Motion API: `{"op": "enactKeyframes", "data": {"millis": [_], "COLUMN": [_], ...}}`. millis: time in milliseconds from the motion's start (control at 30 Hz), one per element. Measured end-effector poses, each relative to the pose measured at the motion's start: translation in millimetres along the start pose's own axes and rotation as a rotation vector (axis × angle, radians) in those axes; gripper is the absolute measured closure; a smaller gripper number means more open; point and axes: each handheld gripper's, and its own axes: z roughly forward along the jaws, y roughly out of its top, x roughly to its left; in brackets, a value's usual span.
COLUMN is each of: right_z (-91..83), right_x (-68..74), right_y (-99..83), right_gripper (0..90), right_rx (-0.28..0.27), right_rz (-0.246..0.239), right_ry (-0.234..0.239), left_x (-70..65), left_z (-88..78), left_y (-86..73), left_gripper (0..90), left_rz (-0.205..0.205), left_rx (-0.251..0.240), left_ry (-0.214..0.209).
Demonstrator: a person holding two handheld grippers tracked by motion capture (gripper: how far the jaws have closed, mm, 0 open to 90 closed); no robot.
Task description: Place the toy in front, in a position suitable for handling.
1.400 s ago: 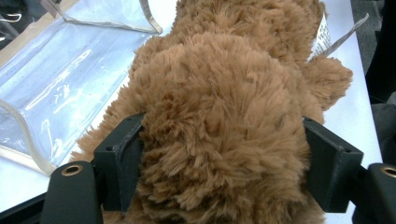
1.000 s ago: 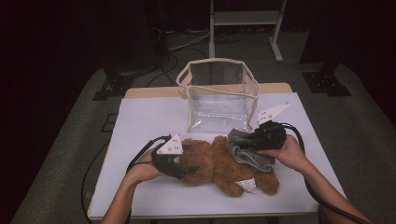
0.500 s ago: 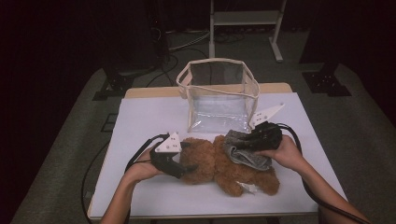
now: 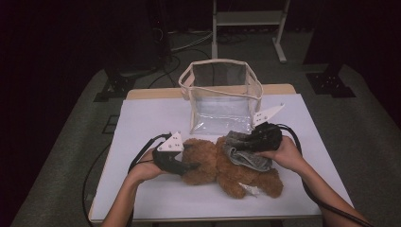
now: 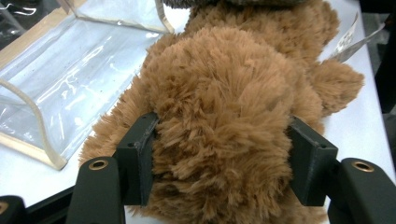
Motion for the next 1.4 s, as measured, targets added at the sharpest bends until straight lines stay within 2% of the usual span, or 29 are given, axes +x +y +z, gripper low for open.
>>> {"op": "enactKeyframes", "data": {"millis": [33, 100, 200, 267, 300, 400, 533, 567, 633, 667, 700, 767, 933, 1067, 1200, 1300, 1400], "right_z": [-5.0, -10.9, -16.7, -22.1, -26.5, -28.5, -19.3, -8.5, 2.4, 2.4, 8.9, 7.3, -5.0, -3.8, -1.3, -1.4, -2.0], "right_x": [0.2, 1.4, 2.3, 2.9, 4.1, 5.3, 8.4, 12.0, 17.6, 17.6, 23.4, 25.2, 31.2, 40.4, 32.8, 19.5, 10.3], "right_y": [-6.8, -13.2, -18.4, -21.5, -22.6, -22.1, -11.3, -2.8, 4.3, 4.3, 8.4, 8.1, -1.1, -2.2, -0.5, -1.9, -2.9], "right_gripper": [77.6, 77.6, 77.6, 77.5, 77.5, 77.5, 77.5, 77.4, 77.3, 77.3, 77.2, 77.2, 77.2, 77.0, 77.5, 77.7, 77.7], "right_rx": [-0.006, -0.014, -0.017, -0.018, -0.016, -0.024, -0.023, -0.010, 0.002, 0.002, 0.023, 0.031, 0.025, 0.054, 0.068, 0.061, 0.047], "right_rz": [0.006, 0.013, 0.024, 0.024, 0.024, 0.030, 0.000, -0.025, -0.048, -0.048, -0.078, -0.089, -0.082, -0.127, -0.138, -0.116, -0.088], "right_ry": [-0.001, -0.005, -0.008, -0.020, -0.031, -0.027, -0.017, -0.006, 0.013, 0.013, 0.009, -0.004, -0.022, -0.039, -0.079, -0.093, -0.098], "left_x": [-2.4, -3.3, -3.4, -3.1, -3.4, -3.8, -1.3, -1.5, -1.9, -1.9, -0.9, -0.3, 2.0, 6.9, 8.1, 8.7, 8.9], "left_z": [-3.0, -5.1, -4.8, -2.9, -0.6, 3.0, 7.5, 8.5, 9.0, 9.0, 8.4, 8.0, 9.1, 10.5, 7.0, 2.8, 5.7], "left_y": [1.3, 3.2, 4.0, 3.5, 2.3, 2.3, 3.4, 4.6, 5.3, 5.3, 5.3, 4.8, 4.6, 5.9, 8.5, 10.3, 11.0], "left_gripper": [32.4, 26.8, 18.2, 20.7, 24.8, 30.8, 31.8, 32.0, 32.4, 32.5, 32.6, 33.0, 33.5, 33.4, 33.3, 30.4, 28.7], "left_rz": [0.015, 0.010, 0.005, 0.001, 0.004, 0.005, -0.004, 0.002, 0.007, 0.007, 0.008, 0.001, -0.010, -0.030, -0.047, -0.051, -0.055], "left_rx": [-0.010, -0.003, 0.005, 0.010, 0.002, 0.010, 0.015, 0.025, 0.038, 0.038, 0.046, 0.039, 0.035, 0.038, 0.026, 0.003, 0.008], "left_ry": [-0.002, -0.011, 0.002, -0.001, -0.024, -0.021, -0.014, -0.003, 0.010, 0.010, 0.018, 0.024, 0.033, 0.040, 0.044, 0.028, 0.024]}}
